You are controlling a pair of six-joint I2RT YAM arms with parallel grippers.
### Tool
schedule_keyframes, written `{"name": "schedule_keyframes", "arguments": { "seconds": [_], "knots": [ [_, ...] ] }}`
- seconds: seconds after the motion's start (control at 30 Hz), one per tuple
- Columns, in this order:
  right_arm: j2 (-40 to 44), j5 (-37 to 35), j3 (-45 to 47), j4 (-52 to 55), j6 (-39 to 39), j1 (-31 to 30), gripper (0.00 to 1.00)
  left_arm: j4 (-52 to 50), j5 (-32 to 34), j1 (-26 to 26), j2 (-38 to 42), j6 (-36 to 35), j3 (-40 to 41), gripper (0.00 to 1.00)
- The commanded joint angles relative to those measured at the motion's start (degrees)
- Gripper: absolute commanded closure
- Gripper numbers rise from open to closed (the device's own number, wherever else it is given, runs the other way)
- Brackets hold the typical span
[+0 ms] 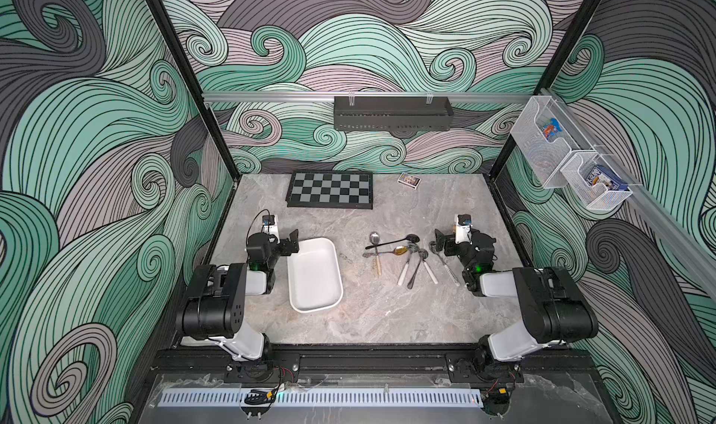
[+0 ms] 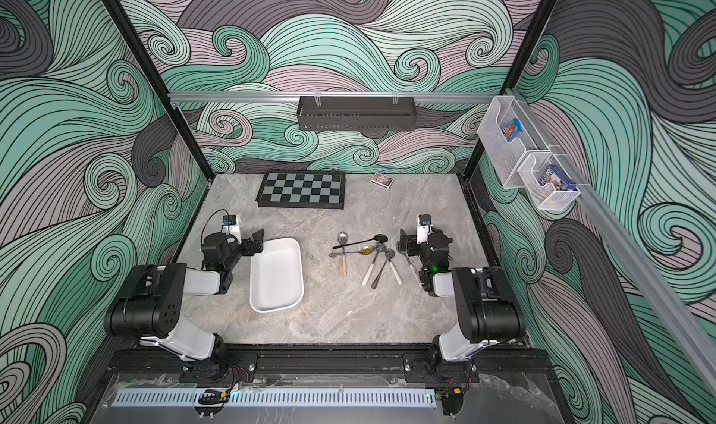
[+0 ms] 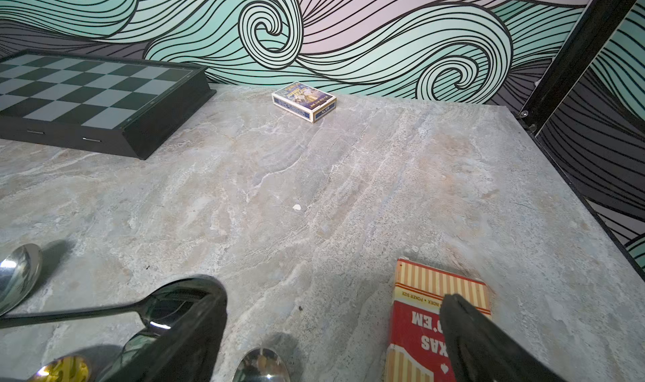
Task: Put the spoon into the storage box
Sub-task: Pick up the spoon from the center of the board.
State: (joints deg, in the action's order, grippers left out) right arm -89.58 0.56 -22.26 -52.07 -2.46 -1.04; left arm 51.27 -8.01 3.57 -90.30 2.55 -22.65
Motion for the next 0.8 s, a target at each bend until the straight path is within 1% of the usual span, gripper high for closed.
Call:
{"name": "schedule_keyframes", "arguments": {
  "seconds": [0.0,0.5,0.6,0.77],
  "knots": [
    [0.1,0.7,-0.1,-0.6,-0.5,-0.1,0.01,0.5,-0.7,0.1,-0.5,-0.6,-0.8,0.01],
    [0.0,0.7,-0.2,-0.5,-0.4,-0.1,0.01,0.5,-0.7,0.1,-0.6,-0.6,-0.8,0.02],
    [0.0,-0.3,0.0,-0.9,0.0,-0.1,0.01,0.5,-0.7,0.1,-0.6,-0.6,-0.9,0.01],
    [0.0,-0.4,-0.1,-0.6,0.0,0.0,0.01,1.0,-2.1,0.8,-0.6,-0.3,-0.6,0.01]
  ]
}}
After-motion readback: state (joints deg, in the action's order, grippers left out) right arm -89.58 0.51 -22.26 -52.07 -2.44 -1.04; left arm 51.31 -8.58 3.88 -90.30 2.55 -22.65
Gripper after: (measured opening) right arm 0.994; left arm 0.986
